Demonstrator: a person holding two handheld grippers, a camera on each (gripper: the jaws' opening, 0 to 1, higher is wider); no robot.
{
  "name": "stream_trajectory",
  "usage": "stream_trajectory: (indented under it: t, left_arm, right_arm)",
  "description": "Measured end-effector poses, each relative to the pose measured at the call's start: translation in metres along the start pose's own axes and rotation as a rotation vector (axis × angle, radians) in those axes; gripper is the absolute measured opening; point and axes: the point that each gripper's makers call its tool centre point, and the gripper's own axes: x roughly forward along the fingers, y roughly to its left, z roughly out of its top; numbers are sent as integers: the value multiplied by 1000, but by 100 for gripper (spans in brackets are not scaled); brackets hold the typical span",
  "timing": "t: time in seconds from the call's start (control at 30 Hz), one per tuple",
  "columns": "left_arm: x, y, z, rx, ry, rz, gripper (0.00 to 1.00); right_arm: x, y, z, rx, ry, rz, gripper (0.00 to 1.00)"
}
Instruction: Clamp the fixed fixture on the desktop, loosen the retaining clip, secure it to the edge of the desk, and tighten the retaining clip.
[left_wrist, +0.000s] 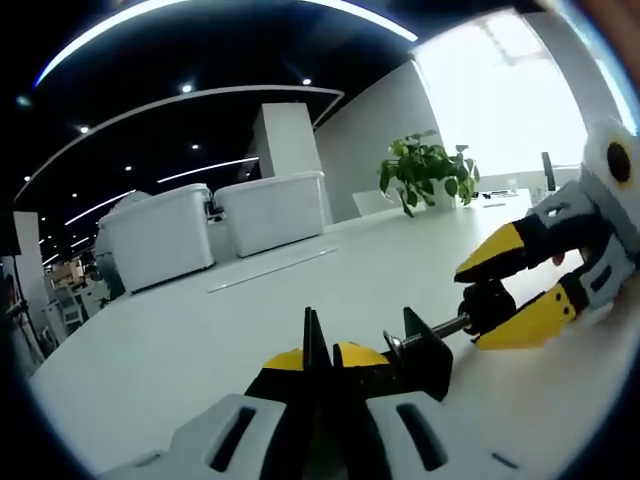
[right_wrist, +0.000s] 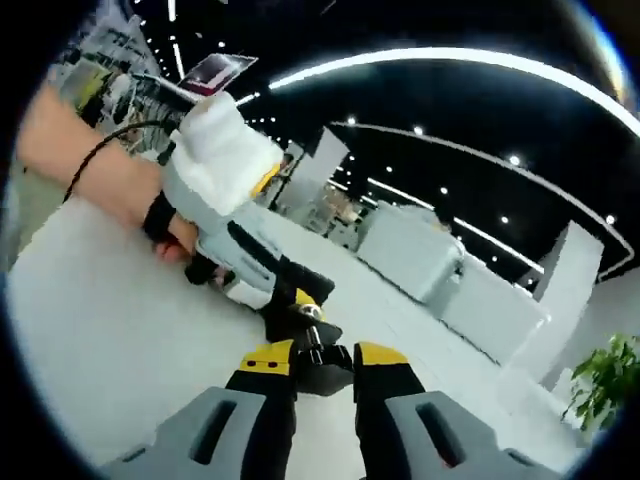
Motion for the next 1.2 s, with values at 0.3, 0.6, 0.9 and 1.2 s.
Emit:
stream_trajectory:
  t: [0.3, 0.6, 0.9, 1.2]
  left_arm:
    - [1, 0, 0, 1, -1, -6, 7]
    - [1, 0, 0, 1, -2, -5, 7]
    - [0, 0, 0, 1, -1, -2, 7]
    - [-1, -1, 0, 3, -3, -5, 7]
  right_arm:
    - [1, -12, -17, 447, 43, 47, 26]
    - [5, -4, -25, 505, 89, 79, 26]
    - [6, -2, -23, 172, 81, 33, 27]
    - [5, 1, -19, -215, 90, 5, 27]
